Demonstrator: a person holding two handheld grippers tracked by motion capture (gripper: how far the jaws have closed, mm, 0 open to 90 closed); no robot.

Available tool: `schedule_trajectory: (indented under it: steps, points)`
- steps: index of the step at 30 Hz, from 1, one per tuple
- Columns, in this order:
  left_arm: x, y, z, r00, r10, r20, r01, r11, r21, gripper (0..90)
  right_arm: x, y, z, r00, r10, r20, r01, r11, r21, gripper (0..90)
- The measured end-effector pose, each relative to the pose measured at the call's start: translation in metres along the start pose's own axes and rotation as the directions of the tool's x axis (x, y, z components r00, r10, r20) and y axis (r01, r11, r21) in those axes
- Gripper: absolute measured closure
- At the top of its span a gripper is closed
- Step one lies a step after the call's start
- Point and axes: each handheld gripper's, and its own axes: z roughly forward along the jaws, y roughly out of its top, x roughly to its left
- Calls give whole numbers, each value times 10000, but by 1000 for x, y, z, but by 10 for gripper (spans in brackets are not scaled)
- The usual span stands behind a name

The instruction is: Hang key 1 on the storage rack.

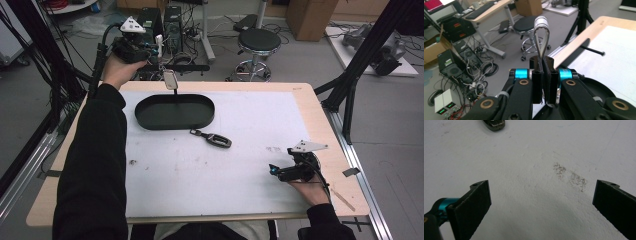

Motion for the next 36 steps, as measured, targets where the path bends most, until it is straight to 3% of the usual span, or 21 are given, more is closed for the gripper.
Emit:
schedule_trajectory:
  steps: [4,7,8,9,10,11,16,18,24,27,30,36]
  points:
    - [-2,0,6,10000,35,-93,-34,10000,93,865,0,-1,-1,10000,-14,34,14,10000,-8,10]
    - [-2,-1,7,9997,-230,98,230,9997,-48,843,0,-2,-2,10000,-14,66,14,10000,-5,10]
    - [-3,0,7,9990,-454,-36,453,9989,-120,694,0,-2,-3,10000,31,73,-31,10000,4,10]
    - [-2,0,6,9978,-652,-99,650,9977,-196,694,0,-2,-3,10000,31,73,-31,10000,4,10]
    - [-2,1,5,9960,-871,-173,867,9959,-254,467,0,-2,-3,10000,11,76,-11,10000,-5,10]
    - [-1,1,4,9950,-966,-252,960,9951,-218,467,0,-2,-3,10000,11,76,-11,10000,-5,10]
    - [4,-1,-1,9876,-1548,273,1552,9877,-167,148,1,-2,-3,10000,34,63,-34,10000,-13,10]
    - [5,-4,-4,9875,-1561,218,1565,9875,-169,126,1,-2,-2,10000,60,40,-60,10000,10,10]
    - [9,-16,-15,9795,-1921,601,1937,9808,-225,104,1,-1,-1,10000,4,11,-4,10000,-10,10]
    - [9,-23,-19,9771,-1930,892,1924,9812,147,104,1,-1,-1,10000,-9,38,9,10000,-36,10]
    - [8,-32,-24,9739,-2007,1059,2010,9796,84,104,1,0,-1,10000,5,33,-5,10000,-19,10]
    - [0,-49,-30,9751,-1892,1154,1882,9819,200,100,2,1,0,10000,18,32,-18,10000,-50,10]
